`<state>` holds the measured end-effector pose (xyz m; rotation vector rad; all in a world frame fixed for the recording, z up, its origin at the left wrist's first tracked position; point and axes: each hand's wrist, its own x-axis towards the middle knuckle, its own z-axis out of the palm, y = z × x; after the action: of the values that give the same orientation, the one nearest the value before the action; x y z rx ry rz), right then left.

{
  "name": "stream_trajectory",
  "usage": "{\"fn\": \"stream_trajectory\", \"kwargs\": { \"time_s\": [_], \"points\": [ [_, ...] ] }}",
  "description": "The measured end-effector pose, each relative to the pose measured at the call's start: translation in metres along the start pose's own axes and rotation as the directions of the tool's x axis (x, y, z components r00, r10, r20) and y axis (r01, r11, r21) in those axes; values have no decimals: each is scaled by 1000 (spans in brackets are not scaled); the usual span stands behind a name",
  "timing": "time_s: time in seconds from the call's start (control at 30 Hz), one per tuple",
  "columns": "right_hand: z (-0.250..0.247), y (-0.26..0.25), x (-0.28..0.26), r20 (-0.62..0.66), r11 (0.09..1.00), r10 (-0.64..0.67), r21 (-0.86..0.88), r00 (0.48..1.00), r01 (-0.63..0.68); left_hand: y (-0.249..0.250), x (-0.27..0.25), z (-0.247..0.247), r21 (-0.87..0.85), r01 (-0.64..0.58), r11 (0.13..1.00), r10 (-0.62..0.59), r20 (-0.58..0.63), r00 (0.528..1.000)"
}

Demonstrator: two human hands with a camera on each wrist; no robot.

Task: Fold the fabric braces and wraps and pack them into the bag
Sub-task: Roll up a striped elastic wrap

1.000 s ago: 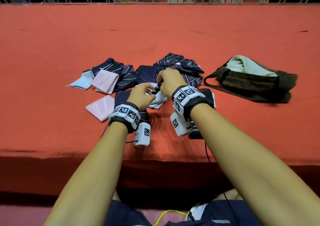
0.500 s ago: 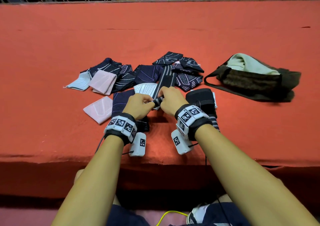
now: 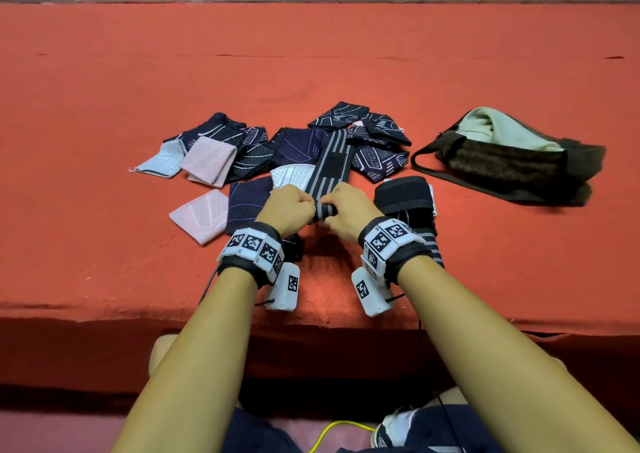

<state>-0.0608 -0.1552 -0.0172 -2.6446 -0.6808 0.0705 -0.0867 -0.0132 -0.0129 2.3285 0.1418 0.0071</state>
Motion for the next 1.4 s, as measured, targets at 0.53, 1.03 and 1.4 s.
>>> {"fn": "stream_trajectory", "kwargs": {
  "time_s": [0.53,1.03,1.4],
  "points": [
    [-15,-16,-26,109,999,-32,2,993,32,3,-6,-5,-35,-55,998,58,75,995],
    [10,-15,-41,220,999,30,11,975,-34,-35,11,5,537,-557,634,297,496,816],
    [-1,2,-5,86,991,108,-82,990,-101,-12,8,7,20,-105,994,103,102,989]
  ]
}}
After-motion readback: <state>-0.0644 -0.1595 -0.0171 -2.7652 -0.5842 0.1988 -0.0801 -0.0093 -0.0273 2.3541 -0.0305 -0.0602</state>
